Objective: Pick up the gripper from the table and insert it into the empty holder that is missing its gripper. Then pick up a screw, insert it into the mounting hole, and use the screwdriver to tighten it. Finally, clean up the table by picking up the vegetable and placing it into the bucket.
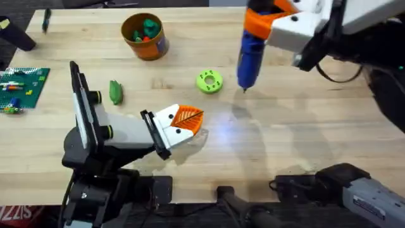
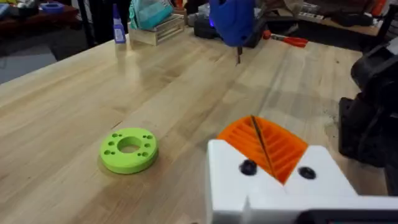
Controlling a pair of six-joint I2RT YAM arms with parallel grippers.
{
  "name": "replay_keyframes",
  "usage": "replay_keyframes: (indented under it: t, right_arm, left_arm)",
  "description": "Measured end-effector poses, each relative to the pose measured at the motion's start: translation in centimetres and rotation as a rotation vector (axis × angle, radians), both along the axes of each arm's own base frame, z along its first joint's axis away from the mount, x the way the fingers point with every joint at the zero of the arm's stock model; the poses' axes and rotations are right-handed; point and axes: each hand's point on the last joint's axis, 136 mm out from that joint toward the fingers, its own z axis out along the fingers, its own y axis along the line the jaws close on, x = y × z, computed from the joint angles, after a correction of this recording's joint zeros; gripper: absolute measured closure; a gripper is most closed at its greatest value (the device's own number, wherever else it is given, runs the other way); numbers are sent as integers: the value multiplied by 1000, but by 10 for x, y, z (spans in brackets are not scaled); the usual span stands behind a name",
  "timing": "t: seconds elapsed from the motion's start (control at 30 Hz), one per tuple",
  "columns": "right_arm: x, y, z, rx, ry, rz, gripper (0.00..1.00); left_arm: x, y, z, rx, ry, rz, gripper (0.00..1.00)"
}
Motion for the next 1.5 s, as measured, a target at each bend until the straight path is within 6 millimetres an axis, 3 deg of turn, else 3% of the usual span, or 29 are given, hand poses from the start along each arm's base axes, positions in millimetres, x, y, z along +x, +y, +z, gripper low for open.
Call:
replay_keyframes:
  t: [0.3, 0.5, 1.07, 1.5]
  right_arm:
    - [-46, 49, 19, 46, -164, 282, 979]
    - [-56, 68, 26, 96, -136, 306, 979]
    - [-70, 82, 44, 170, -145, 322, 979]
    - [-76, 104, 40, 198, -151, 356, 979]
  left_arm:
    - [0, 0, 0, 0, 0, 0, 994]
    - [0, 0, 0, 0, 0, 0, 994]
    - [0, 0, 0, 0, 0, 0, 994]
    - [0, 0, 0, 0, 0, 0, 994]
